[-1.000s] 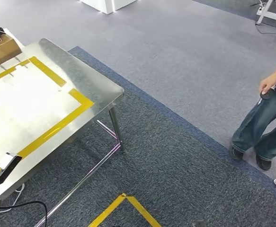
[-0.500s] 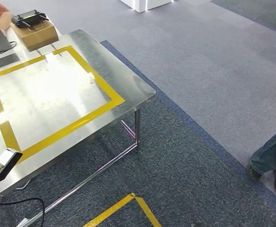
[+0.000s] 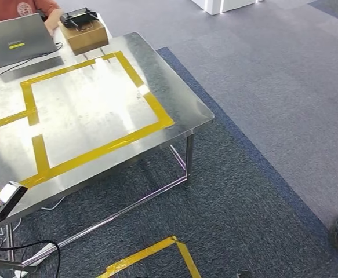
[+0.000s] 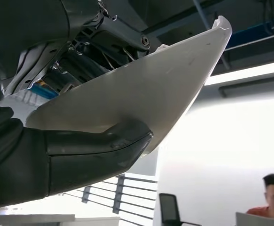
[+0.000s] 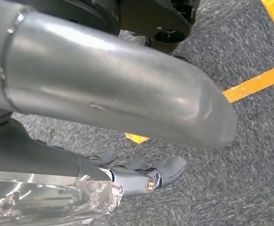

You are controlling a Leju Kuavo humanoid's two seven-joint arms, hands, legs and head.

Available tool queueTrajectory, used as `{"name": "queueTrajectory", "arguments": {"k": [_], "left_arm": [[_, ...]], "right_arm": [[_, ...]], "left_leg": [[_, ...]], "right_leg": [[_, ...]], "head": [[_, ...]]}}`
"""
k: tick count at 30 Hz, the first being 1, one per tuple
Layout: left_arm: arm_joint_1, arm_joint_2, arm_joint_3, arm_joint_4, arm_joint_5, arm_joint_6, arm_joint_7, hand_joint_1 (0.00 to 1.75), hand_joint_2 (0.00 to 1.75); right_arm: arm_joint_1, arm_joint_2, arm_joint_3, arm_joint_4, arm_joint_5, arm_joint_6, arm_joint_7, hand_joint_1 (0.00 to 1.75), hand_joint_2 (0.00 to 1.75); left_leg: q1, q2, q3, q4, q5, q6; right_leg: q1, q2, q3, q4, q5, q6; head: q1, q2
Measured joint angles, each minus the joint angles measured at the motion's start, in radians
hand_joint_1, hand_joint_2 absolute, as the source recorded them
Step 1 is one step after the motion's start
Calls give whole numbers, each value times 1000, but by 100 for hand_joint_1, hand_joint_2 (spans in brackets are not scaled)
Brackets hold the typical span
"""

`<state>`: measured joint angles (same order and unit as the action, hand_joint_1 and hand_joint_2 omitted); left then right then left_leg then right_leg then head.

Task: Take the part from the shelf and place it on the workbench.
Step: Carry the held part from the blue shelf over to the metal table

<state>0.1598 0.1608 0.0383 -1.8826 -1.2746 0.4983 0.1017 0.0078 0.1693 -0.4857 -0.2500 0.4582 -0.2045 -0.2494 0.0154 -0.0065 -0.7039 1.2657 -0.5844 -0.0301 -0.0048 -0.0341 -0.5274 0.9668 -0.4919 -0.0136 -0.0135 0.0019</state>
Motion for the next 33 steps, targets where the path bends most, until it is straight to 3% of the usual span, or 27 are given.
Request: {"name": "queueTrajectory", "arguments": {"k": [1, 2, 4, 6, 8, 9, 11, 13, 14, 15, 16, 17, 19, 20, 22, 24, 26, 28, 30, 31, 33], "left_arm": [[-5, 0, -3, 6, -2, -2, 1, 175, 175], [-11, 0, -6, 11, -4, -4, 3, 175, 175], [-28, -1, -15, 20, -10, -7, 4, 175, 175], [-50, -4, -31, 31, -22, -10, 7, 175, 175], [-68, -8, -50, 42, -36, -13, 15, 175, 175], [-75, -10, -58, 46, -41, -15, 18, 175, 175], [-91, -15, -72, 53, -48, -16, 22, 175, 175], [-105, -22, -87, 62, -52, -17, 24, 175, 175], [-110, -25, -95, 69, -52, -16, 24, 175, 175], [-114, -29, -102, 75, -52, -15, 24, 175, 175], [-117, -32, -109, 81, -52, -14, 24, 175, 175], [-121, -35, -114, 86, -52, -13, 24, 175, 175], [-128, -37, -122, 93, -45, -8, 28, 175, 175], [-131, -37, -123, 95, -38, -6, 30, 175, 175], [-130, -35, -124, 99, -20, 0, 34, 175, 175], [-124, -29, -123, 102, -3, 4, 33, 175, 175], [-125, -21, -120, 104, 7, 7, 31, 175, 175], [-127, -15, -118, 106, 12, 8, 30, 175, 175], [-119, -9, -115, 109, 15, 9, 29, 175, 175], [-114, -6, -112, 110, 17, 9, 28, 175, 175], [-106, 2, -102, 111, 22, 12, 24, 175, 175]], "right_arm": [[-1, 0, -2, 0, 0, 1, 2, 0, 0], [-2, 0, -3, 0, -1, 1, 2, 0, 0], [-3, -1, -6, -2, -4, 4, 2, 0, 0], [-3, -8, -8, -4, -8, 14, 1, 0, 0], [-5, -19, -11, -4, -11, 26, -1, 0, 0], [-7, -23, -12, -5, -12, 30, -1, 0, 0], [-8, -30, -14, -7, -13, 35, -3, 0, 0], [-5, -37, -15, -7, -14, 38, -3, 0, 0], [-2, -41, -17, -7, -15, 39, -3, 0, 0], [1, -44, -19, -7, -15, 41, -2, 0, 0], [3, -46, -20, -7, -16, 41, -2, 0, 0], [3, -47, -22, -7, -16, 42, -2, 0, 0], [3, -50, -24, -8, -16, 40, -2, 0, 0], [3, -51, -25, -8, -15, 35, -2, 0, 0], [3, -50, -28, -8, -13, 22, 2, 0, 0], [3, -45, -30, -11, -9, 9, 6, 0, 0], [3, -39, -31, -17, -7, 3, 7, 0, 0], [4, -35, -33, -21, -6, 1, 9, 0, 0], [8, -32, -33, -22, -3, 1, 13, 0, 0], [9, -30, -33, -23, -1, 1, 14, 0, 0], [10, -26, -34, -24, 3, 2, 14, 0, 0]], "left_leg": [[1, 3, 12, -22, 24, -1], [2, 11, 44, -81, 60, 0], [-3, 52, 117, -216, 111, 6], [-11, 74, 145, -275, 118, 17], [-13, 53, 142, -278, 119, 30], [-12, 42, 141, -280, 121, 36], [-8, 23, 141, -284, 125, 46], [-7, 3, 140, -283, 125, 53], [-8, -9, 139, -283, 125, 54], [-9, -22, 139, -283, 126, 55], [-10, -35, 139, -282, 126, 55], [-10, -49, 141, -282, 125, 55], [-12, -75, 142, -281, 125, 53], [-12, -87, 140, -280, 125, 51], [-9, -108, 132, -279, 128, 41], [-6, -118, 127, -278, 129, 28], [-9, -78, 107, -236, 99, 16], [-8, -23, 50, -120, 39, 7], [-3, -5, -6, -10, 4, -1], [-1, -2, -13, 2, 11, -4], [1, 14, 34, -90, 75, -3]], "right_leg": [[1, -13, 2, 0, -2, 1], [1, -25, 6, 0, -5, 3], [6, -45, 13, 2, -12, 12], [12, -65, 18, 3, -18, 22], [12, -87, 23, 2, -21, 31], [11, -84, 22, 5, -26, 37], [6, -37, -4, 60, -63, 47], [3, 17, -75, 200, -126, 52], [3, 27, -113, 269, -148, 52], [4, 31, -139, 308, -152, 51], [4, 34, -145, 305, -134, 48], [4, 39, -130, 260, -97, 44], [2, 75, -70, 118, -19, 31], [1, 94, -43, 60, 1, 27], [1, 110, -20, 19, 3, 22], [1, 89, -14, 11, 4, 18], [-3, 64, -9, 2, 7, 8], [-3, 36, -6, 0, 5, 1], [-2, 8, -4, 1, 1, -1], [-2, -5, -3, 1, -1, -1], [-2, -30, 5, 1, -7, 2]], "head": [[0, 0], [0, 0], [-1, 0], [0, 0], [1, 0], [1, 0], [6, 0], [12, 0], [13, 0], [13, 0], [13, 0], [13, 0], [13, 0], [13, 0], [12, 0], [12, 0], [7, 0], [2, 0], [1, 0], [1, 0], [1, 0]]}}
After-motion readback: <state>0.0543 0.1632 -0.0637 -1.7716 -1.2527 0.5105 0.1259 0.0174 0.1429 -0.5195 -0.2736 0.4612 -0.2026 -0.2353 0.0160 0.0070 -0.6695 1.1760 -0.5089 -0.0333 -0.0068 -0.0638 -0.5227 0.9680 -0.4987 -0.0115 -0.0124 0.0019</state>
